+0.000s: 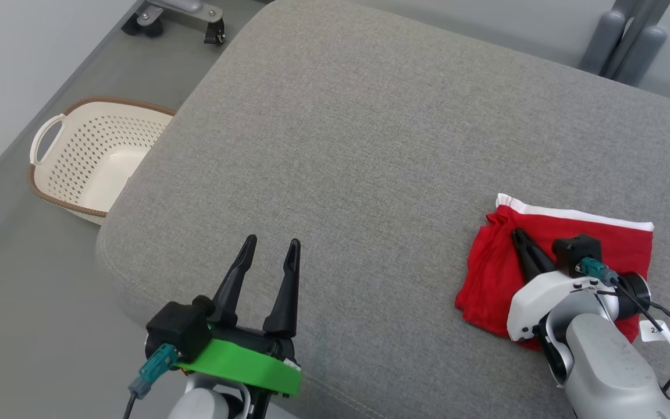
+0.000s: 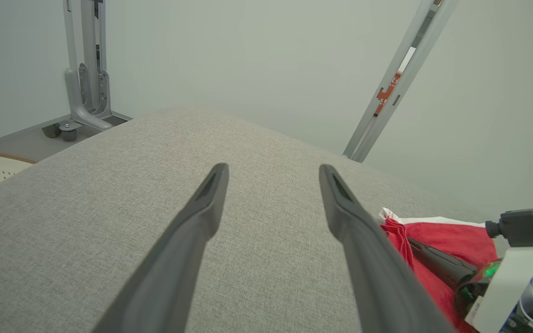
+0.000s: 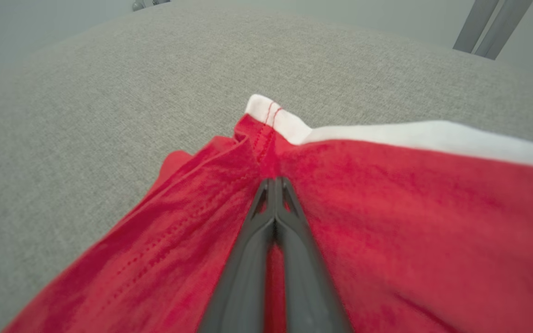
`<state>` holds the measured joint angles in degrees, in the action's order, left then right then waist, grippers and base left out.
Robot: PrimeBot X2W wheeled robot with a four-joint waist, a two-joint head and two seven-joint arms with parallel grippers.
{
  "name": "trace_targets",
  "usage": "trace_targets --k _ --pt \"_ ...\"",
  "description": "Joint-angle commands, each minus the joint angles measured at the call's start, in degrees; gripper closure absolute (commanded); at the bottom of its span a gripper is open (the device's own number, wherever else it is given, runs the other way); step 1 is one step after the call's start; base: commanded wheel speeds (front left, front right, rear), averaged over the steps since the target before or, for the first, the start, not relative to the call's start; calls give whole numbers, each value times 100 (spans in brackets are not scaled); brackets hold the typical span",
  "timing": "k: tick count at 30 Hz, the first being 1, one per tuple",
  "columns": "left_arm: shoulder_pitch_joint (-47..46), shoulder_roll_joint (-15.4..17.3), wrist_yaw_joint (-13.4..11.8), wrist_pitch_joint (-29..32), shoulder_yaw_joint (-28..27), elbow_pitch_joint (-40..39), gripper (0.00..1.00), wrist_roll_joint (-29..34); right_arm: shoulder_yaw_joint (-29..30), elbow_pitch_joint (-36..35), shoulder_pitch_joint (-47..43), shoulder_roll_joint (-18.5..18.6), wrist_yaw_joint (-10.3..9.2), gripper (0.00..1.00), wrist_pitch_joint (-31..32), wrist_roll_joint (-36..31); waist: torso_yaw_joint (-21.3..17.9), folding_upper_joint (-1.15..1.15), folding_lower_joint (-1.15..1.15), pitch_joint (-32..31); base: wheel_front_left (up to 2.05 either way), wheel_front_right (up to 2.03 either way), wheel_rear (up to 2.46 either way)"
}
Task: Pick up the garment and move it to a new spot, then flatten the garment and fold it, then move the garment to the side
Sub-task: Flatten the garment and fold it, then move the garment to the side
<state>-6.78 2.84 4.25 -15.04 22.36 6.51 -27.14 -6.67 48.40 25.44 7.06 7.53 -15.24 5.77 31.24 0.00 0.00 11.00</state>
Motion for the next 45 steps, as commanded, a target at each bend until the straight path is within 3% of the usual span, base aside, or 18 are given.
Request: trace_targets --k 1,9,19,20,21,22,32,45 --pt "-61 14 -27 -17 -45 -6 0 26 -20 84 -30 -3 -11 100 21 47 -40 0 0 -17 0 0 0" --pt "6 15 20 -17 -268 29 0 188 -117 -665 -55 -70 -10 100 12 400 -551 0 0 -316 0 0 0" --pt "117 16 62 -17 -754 -4 0 363 249 -2353 -712 46 -10 100 12 586 -1662 0 0 -623 0 0 0" --pt "111 15 67 -17 -805 -2 0 385 286 -2491 -783 49 -10 76 12 534 -1769 0 0 -629 0 0 0" --pt "85 15 73 -17 -844 4 0 399 386 -2671 -883 46 -10 29 13 502 -1873 0 0 -631 0 0 0" --pt "64 16 76 -17 -894 9 0 413 449 -2799 -968 22 -10 0 12 471 -1961 0 0 -636 0 0 0" --pt "3 16 162 -17 -1111 158 0 527 851 -3625 -1719 -282 -10 0 12 181 -2634 0 0 -687 0 0 0" --pt "48 16 178 -17 -1053 232 0 576 922 -3663 -1823 -393 -10 0 12 82 -2745 0 0 -679 0 0 0"
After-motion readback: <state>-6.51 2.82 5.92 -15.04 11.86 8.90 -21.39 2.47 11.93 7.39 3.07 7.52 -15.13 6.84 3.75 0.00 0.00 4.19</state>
